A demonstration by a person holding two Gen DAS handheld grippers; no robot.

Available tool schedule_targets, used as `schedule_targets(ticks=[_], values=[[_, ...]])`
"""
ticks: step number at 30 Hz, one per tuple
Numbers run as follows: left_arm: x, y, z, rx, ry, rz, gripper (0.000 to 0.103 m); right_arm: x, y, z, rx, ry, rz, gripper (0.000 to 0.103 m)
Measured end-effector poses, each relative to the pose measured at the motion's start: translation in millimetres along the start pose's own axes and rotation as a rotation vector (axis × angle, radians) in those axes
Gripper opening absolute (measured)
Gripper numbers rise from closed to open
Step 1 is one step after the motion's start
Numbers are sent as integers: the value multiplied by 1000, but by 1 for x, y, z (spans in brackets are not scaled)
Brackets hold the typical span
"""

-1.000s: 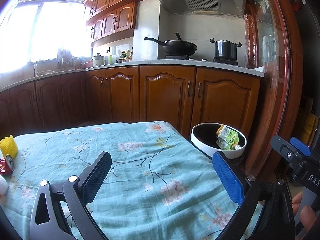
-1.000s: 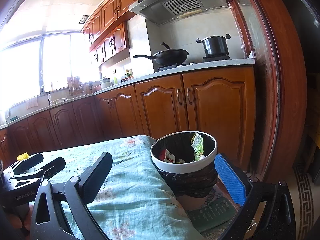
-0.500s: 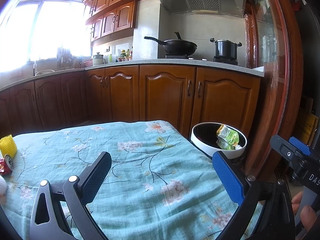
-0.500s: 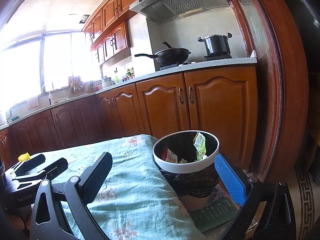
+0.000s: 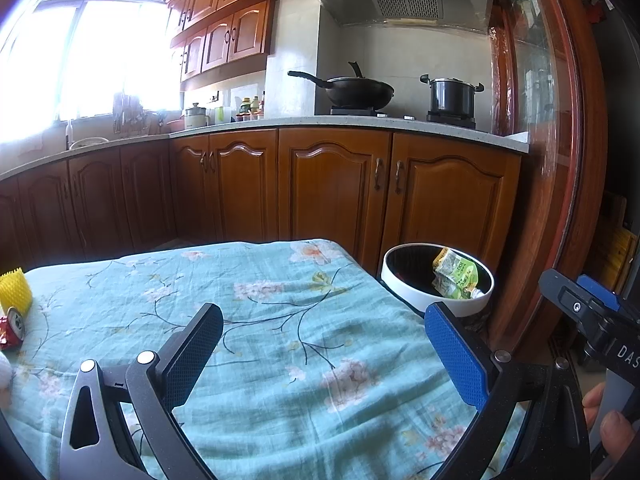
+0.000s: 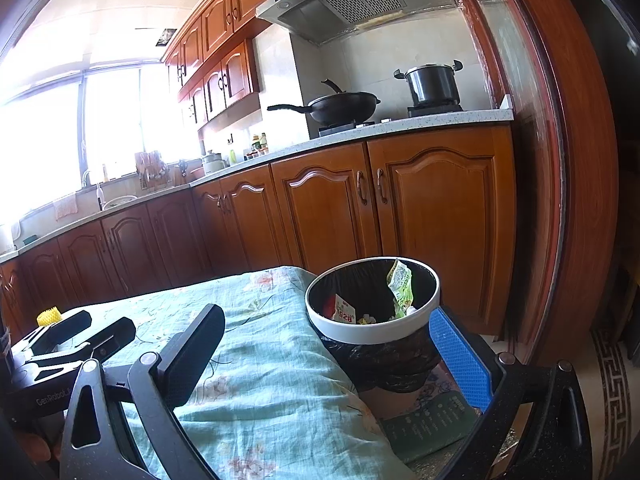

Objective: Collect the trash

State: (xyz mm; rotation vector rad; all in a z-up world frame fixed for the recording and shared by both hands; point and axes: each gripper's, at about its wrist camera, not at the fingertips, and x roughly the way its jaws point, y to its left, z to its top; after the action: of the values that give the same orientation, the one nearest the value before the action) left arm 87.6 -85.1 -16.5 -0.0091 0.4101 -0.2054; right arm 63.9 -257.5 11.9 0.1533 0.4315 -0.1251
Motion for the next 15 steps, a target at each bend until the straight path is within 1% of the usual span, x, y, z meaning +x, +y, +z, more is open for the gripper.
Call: schedule_targets(ticks=[15], values=[[0,-2,0,0,3,-4,102,0,-1,0,2,2,2,103]])
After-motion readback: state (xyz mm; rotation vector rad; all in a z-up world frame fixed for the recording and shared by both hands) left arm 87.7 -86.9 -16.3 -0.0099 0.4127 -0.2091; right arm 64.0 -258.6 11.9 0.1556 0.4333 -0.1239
